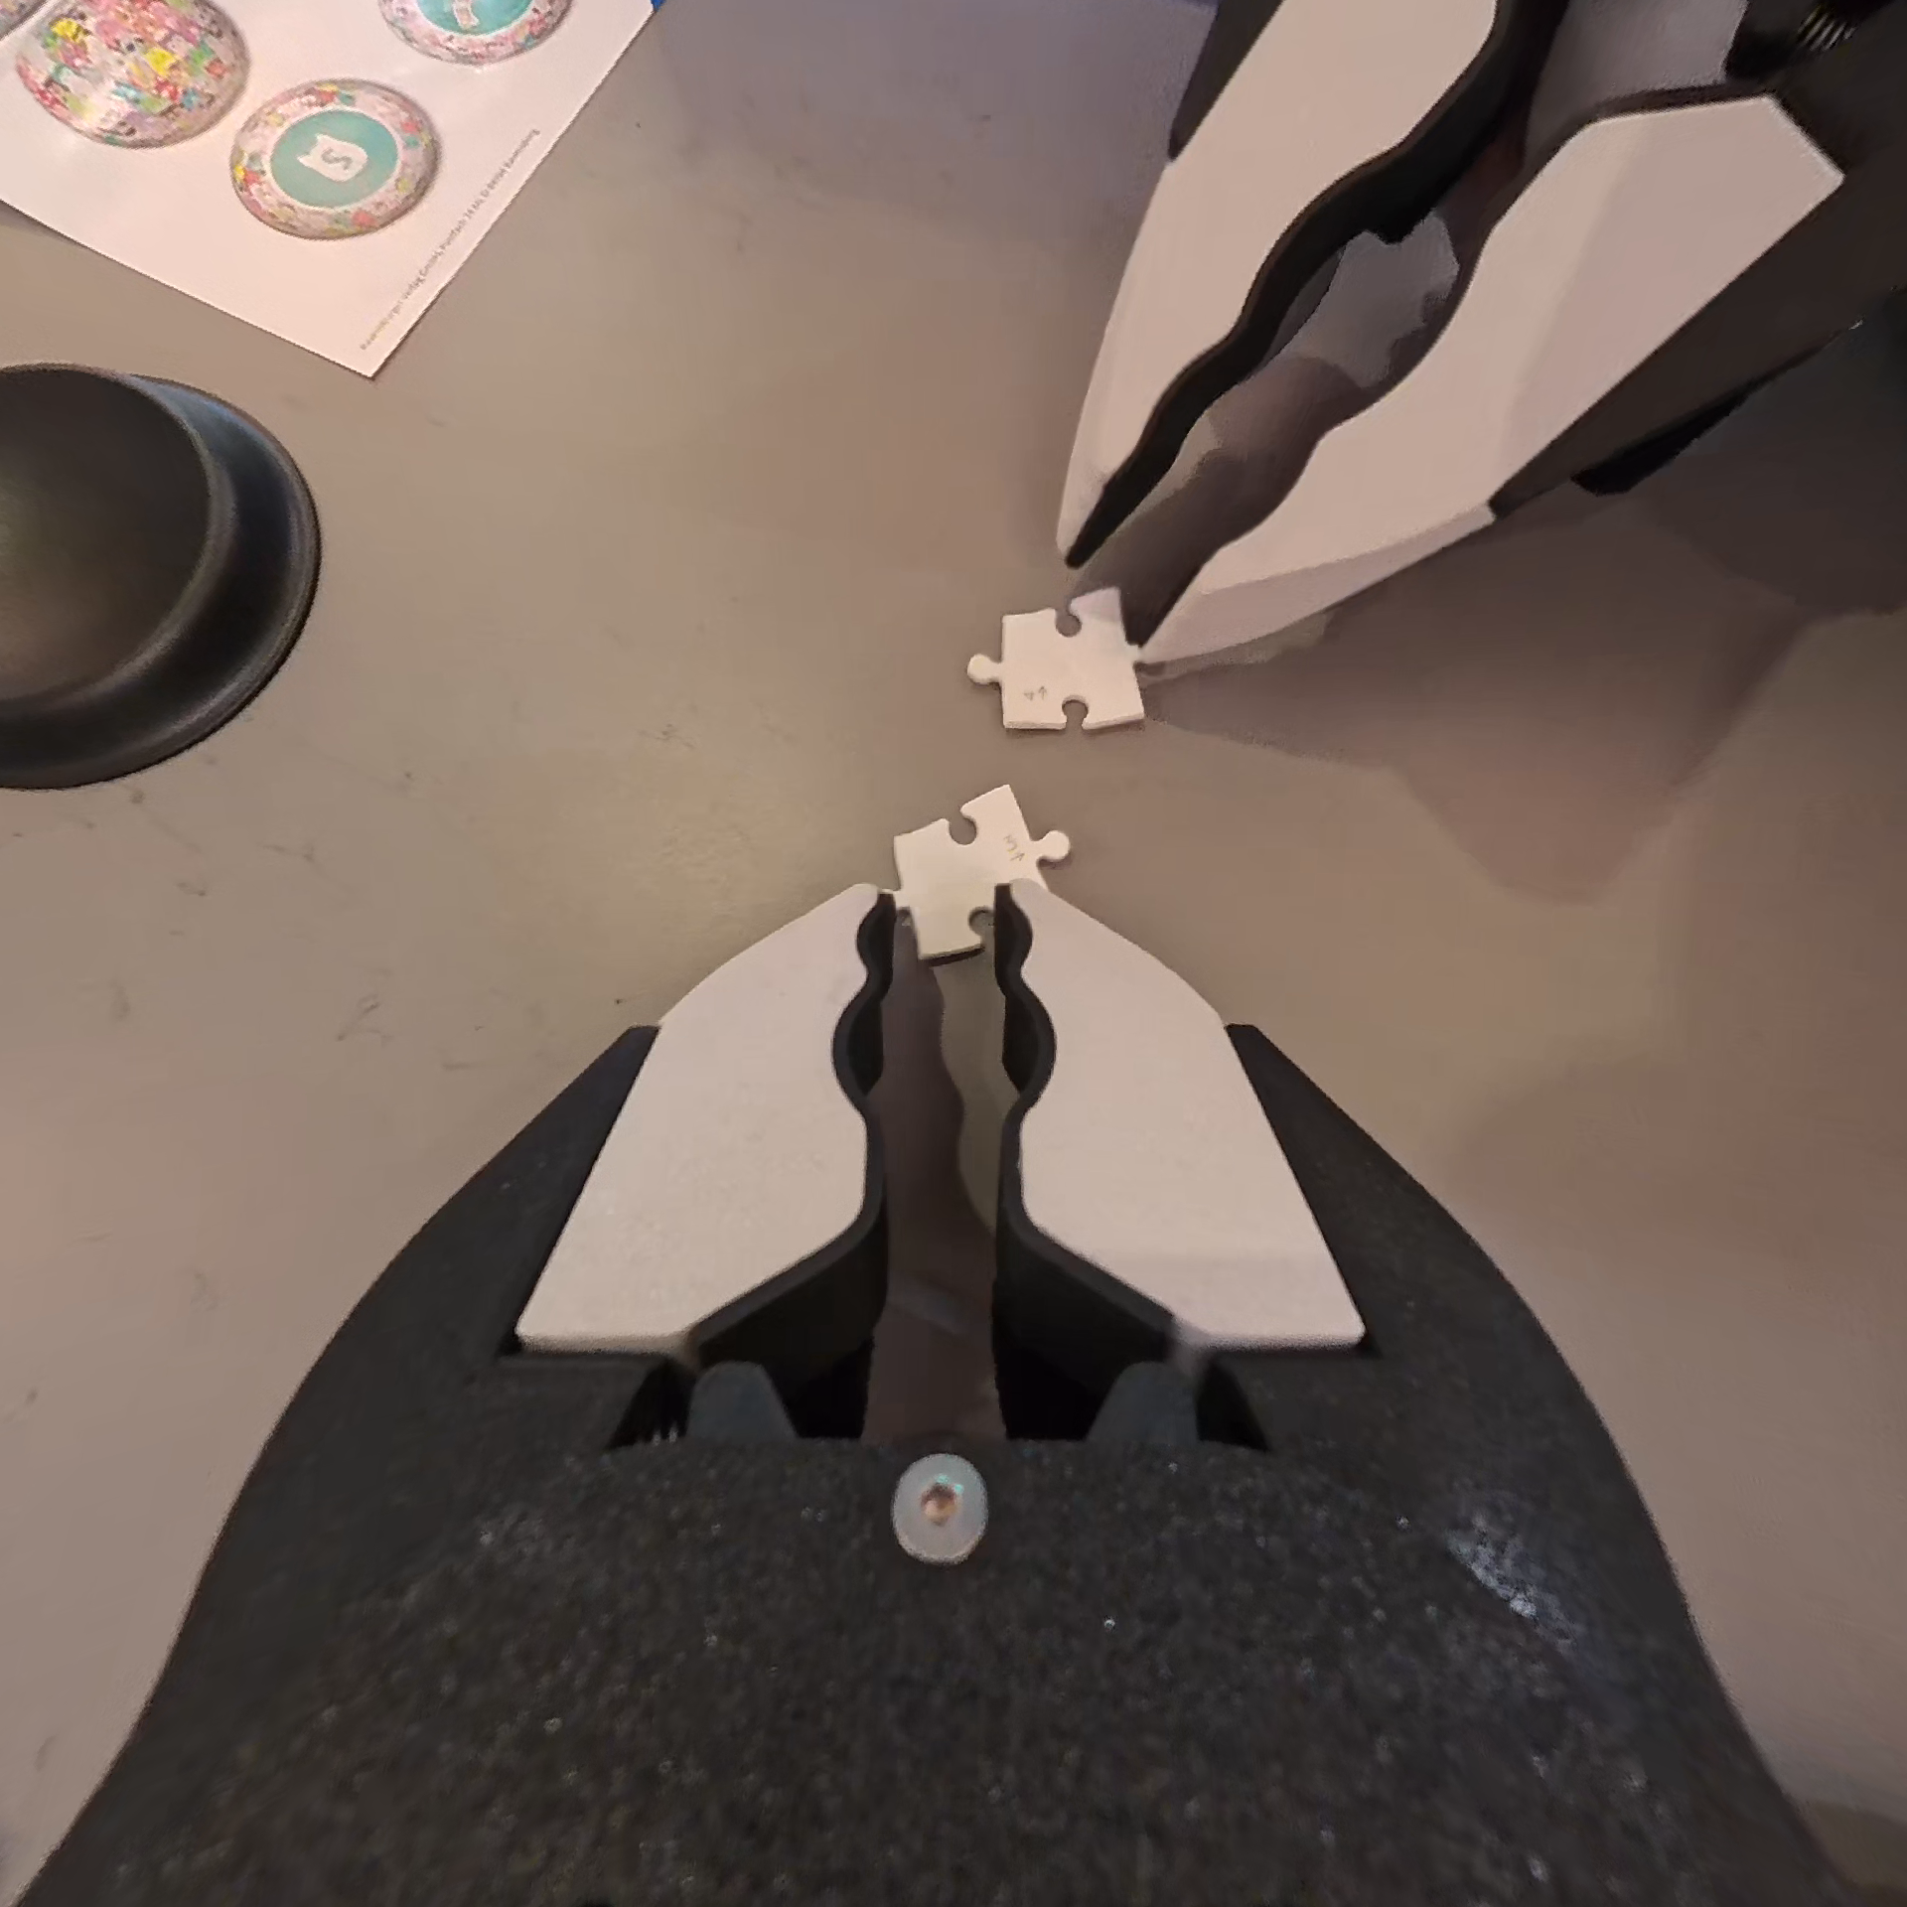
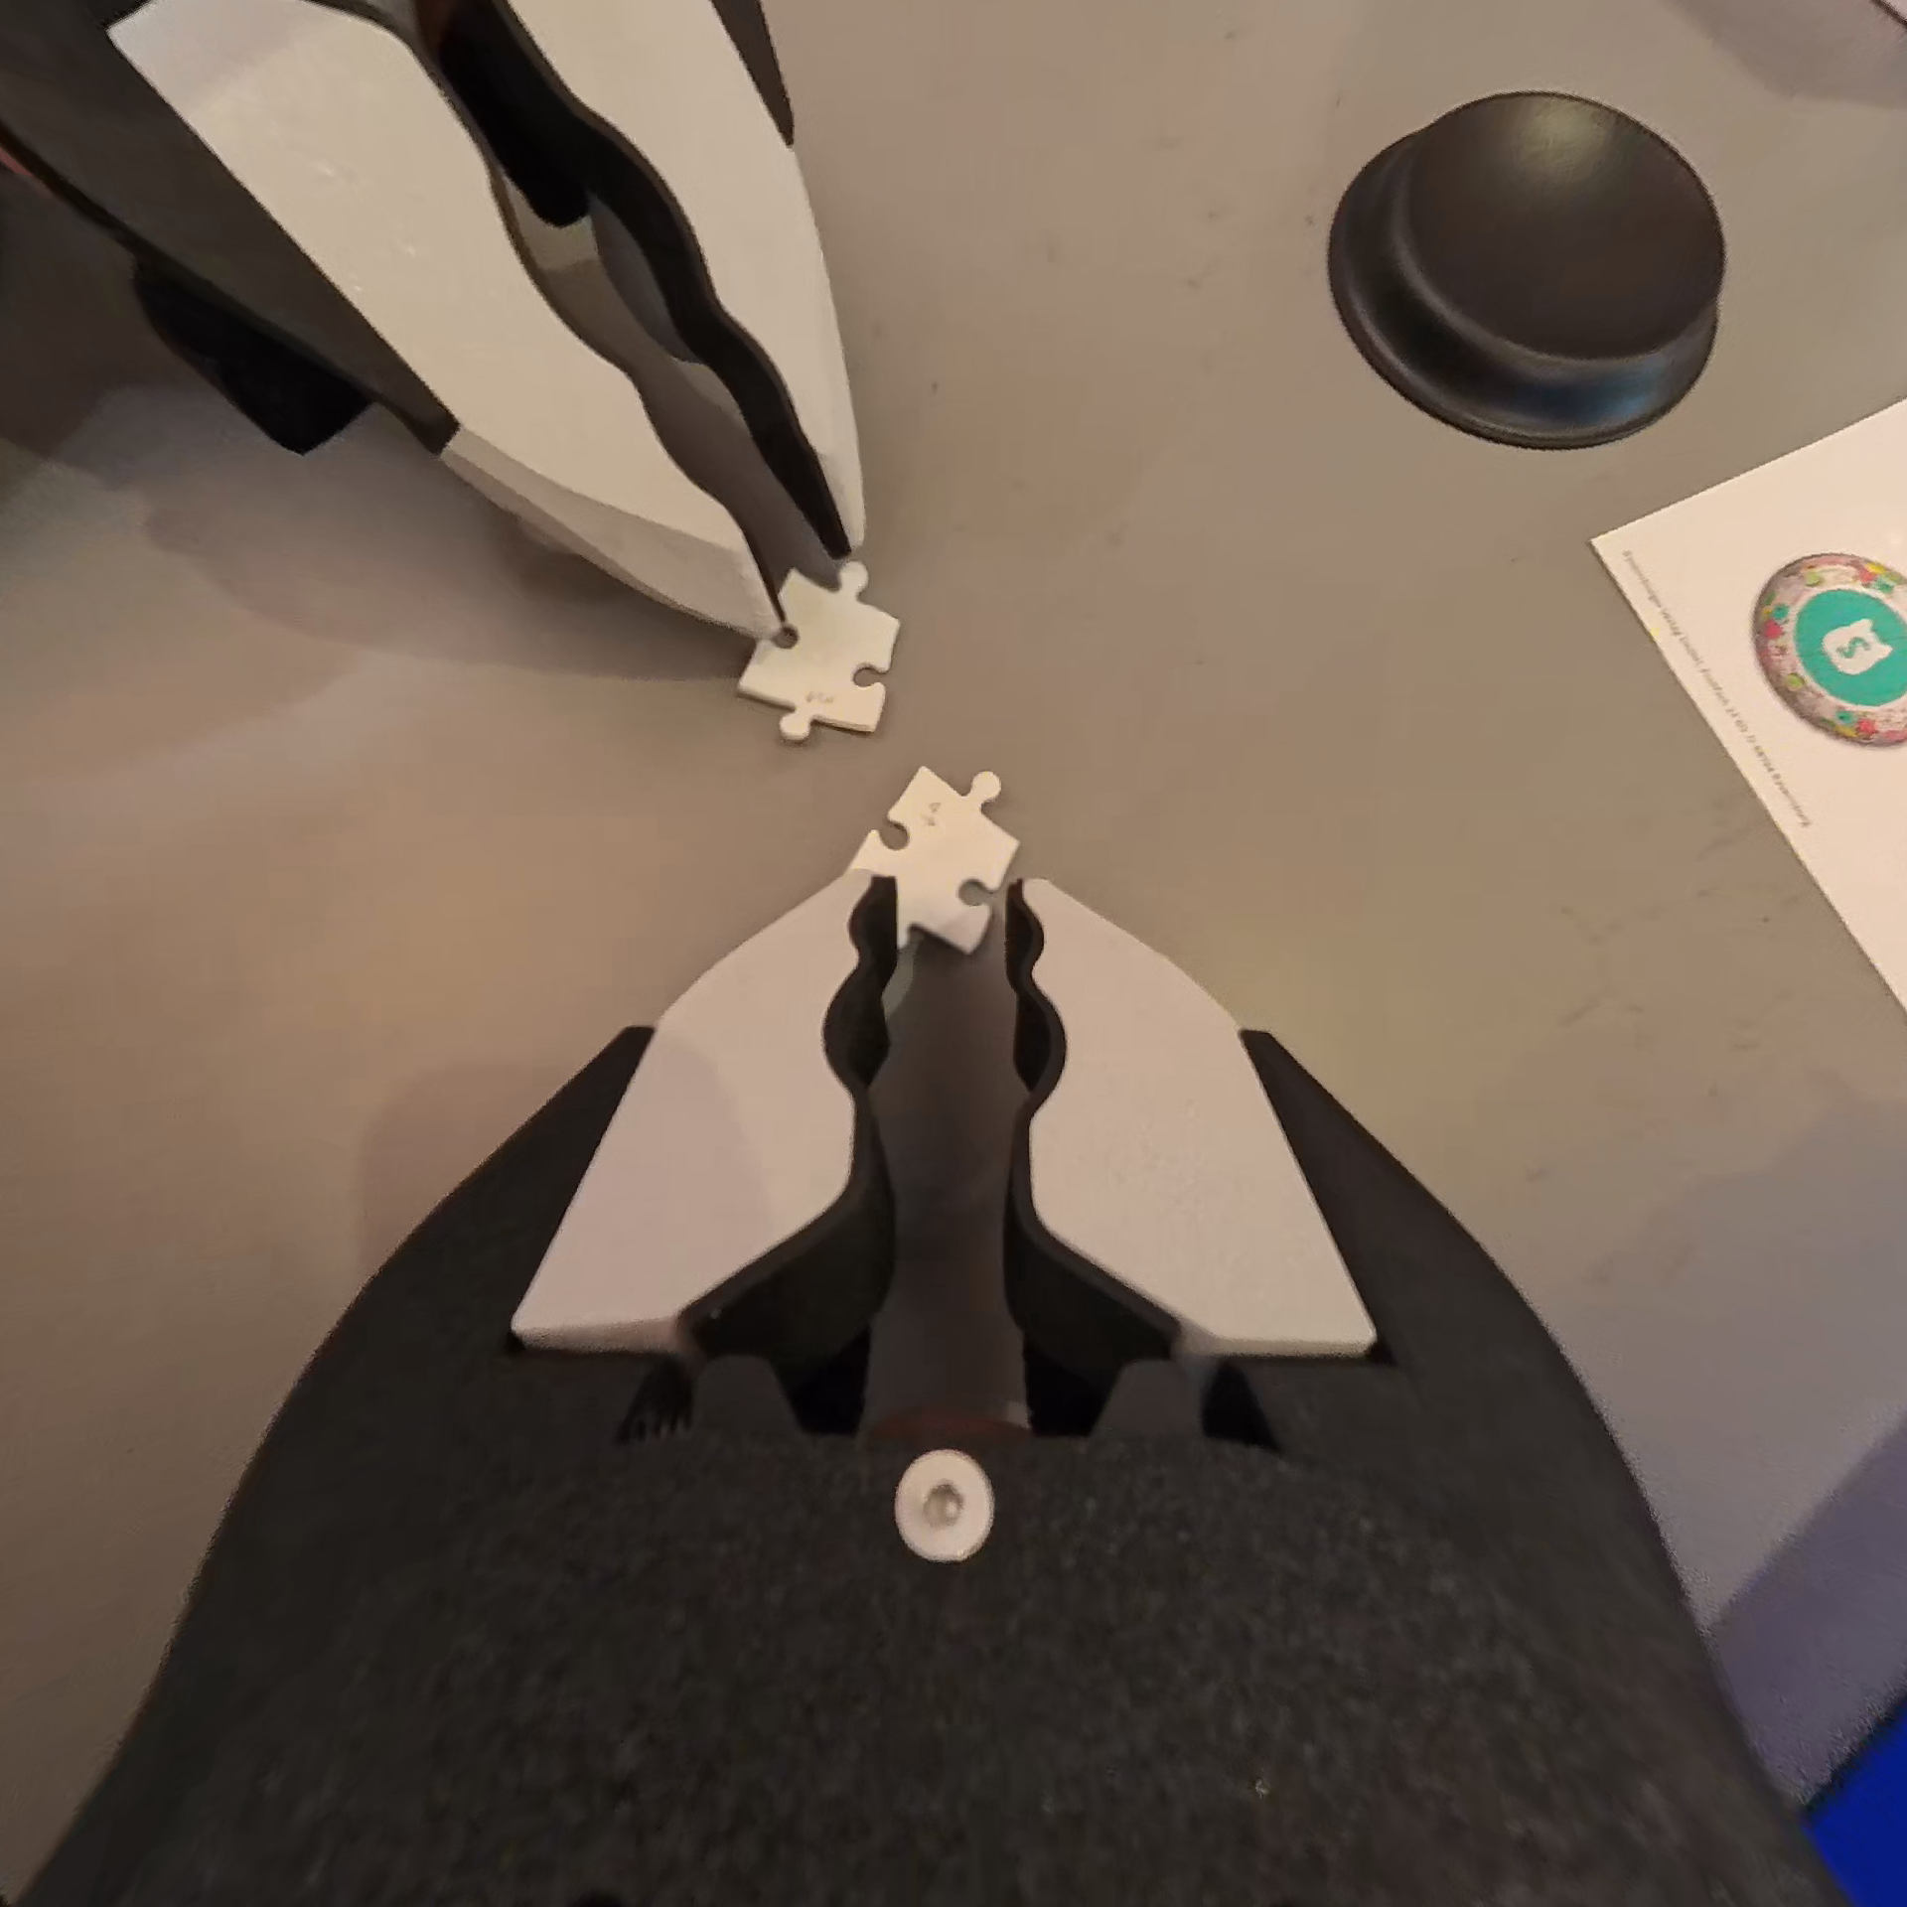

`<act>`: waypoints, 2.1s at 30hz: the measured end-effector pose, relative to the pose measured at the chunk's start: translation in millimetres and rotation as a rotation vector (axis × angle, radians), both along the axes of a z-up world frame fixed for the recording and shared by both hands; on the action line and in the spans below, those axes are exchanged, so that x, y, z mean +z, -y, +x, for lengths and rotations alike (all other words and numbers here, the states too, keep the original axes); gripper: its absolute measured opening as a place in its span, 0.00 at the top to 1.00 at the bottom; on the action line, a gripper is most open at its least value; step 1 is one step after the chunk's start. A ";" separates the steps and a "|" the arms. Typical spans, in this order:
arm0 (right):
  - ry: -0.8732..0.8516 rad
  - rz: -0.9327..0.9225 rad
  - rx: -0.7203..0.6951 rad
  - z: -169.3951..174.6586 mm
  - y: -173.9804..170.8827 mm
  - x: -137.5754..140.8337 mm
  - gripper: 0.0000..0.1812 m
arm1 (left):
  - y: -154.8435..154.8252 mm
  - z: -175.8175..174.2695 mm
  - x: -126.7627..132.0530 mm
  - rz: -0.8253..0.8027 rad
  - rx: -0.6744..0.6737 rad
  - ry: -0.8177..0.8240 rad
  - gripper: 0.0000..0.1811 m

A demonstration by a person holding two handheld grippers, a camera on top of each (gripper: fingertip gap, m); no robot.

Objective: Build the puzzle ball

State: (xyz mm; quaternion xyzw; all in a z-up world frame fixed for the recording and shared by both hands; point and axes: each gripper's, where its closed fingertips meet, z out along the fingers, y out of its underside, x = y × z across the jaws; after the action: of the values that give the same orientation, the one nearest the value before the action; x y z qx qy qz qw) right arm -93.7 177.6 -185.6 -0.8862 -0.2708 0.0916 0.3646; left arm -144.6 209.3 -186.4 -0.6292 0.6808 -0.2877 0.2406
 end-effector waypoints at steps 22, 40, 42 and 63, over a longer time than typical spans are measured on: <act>-0.026 -0.031 -0.045 2.1 6.6 -2.3 0.89 | 5.1 0.2 -6.3 -0.008 -0.016 -0.022 0.93; 0.064 0.002 -0.018 4.9 3.3 -1.6 0.92 | 3.0 -0.2 -3.9 0.017 0.000 -0.020 0.93; 0.071 -0.007 -0.014 4.0 4.4 -4.3 0.92 | 4.1 -1.5 -6.6 0.009 -0.005 -0.037 0.93; -0.043 -0.035 0.052 -22.8 12.5 0.0 0.92 | 22.9 -12.9 -5.8 -0.102 -0.045 -0.133 0.90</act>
State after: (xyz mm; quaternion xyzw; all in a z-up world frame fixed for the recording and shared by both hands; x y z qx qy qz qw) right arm -116.5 165.1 -185.6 -0.8828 -0.2843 0.1249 0.3524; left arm -157.5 186.4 -192.2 -0.6428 0.6939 -0.2846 0.1559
